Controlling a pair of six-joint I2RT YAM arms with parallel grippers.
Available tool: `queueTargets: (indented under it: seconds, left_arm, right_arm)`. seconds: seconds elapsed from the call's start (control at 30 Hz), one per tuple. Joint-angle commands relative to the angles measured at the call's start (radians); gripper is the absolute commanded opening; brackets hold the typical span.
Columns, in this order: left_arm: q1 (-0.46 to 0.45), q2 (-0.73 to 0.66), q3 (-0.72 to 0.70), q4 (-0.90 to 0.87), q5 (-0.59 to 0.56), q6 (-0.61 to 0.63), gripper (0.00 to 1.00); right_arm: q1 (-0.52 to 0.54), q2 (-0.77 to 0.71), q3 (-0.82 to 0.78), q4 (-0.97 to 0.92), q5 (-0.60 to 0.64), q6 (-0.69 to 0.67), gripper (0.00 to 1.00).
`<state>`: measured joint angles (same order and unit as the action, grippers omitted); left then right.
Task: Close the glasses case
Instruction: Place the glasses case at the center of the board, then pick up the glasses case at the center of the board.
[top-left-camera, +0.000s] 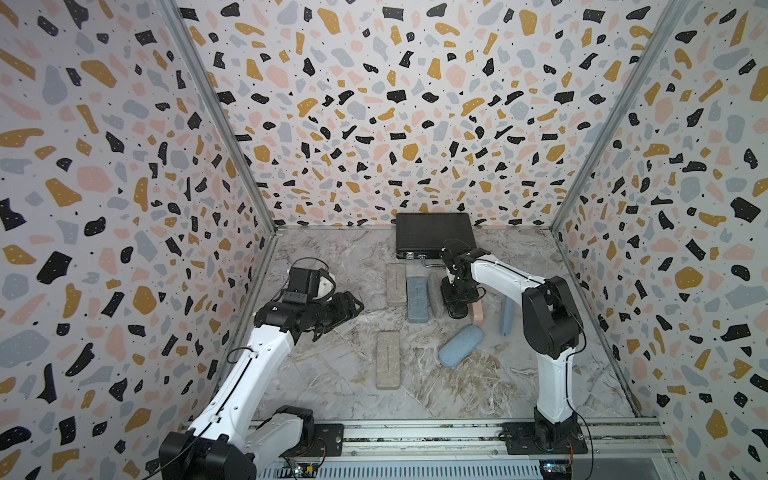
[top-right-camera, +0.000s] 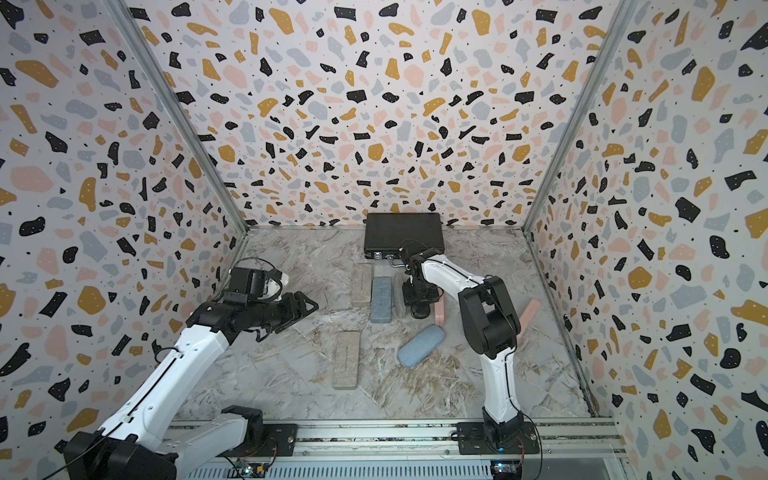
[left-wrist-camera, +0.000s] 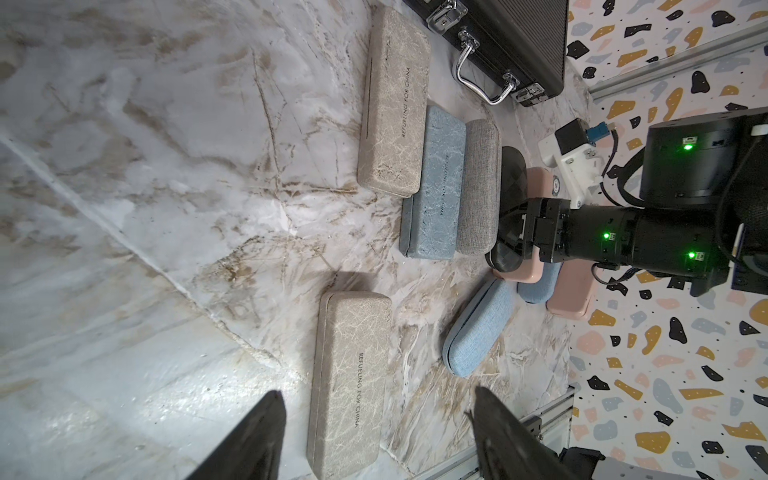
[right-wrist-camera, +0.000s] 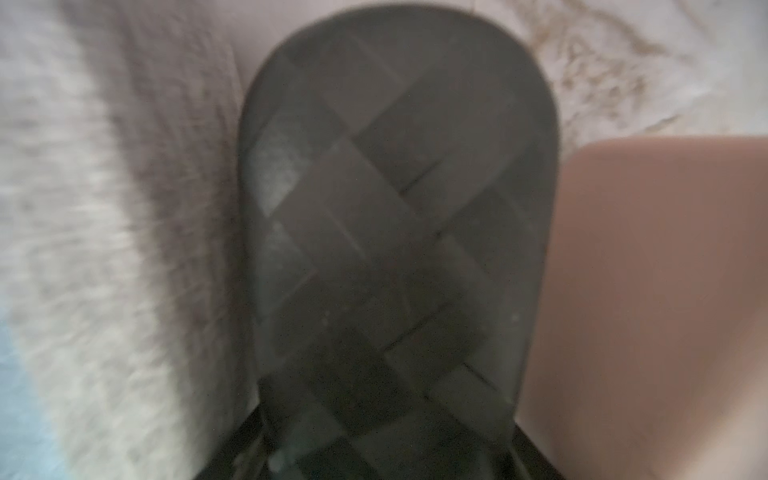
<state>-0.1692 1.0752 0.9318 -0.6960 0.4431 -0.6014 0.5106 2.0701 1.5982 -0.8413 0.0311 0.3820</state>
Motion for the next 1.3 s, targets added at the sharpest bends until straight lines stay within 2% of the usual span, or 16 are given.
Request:
queueTargets:
  seconds: [0.0, 0.47, 0.87, 1.27]
  left_arm:
    - [0.008, -0.008, 0.004, -0.014, -0.012, 0.026, 0.71]
    - [0.013, -0.004, 0.018, -0.023, -0.006, 0.037, 0.72]
    - [0.014, 0.018, -0.012, 0.058, 0.039, -0.016, 0.72]
    - [0.014, 0.018, -0.037, 0.062, 0.028, -0.019, 0.72]
  right_arm:
    - [-0.002, 0.010, -0.002, 0.009, -0.007, 0.018, 0.64]
    - [-0.002, -0.039, 0.024, -0.029, -0.007, 0.012, 0.77]
    - [-0.003, -0.249, 0.072, -0.174, 0.104, -0.051, 0.78]
    - [-0.050, -0.201, 0.038, -0.201, 0.147, -0.061, 0.76]
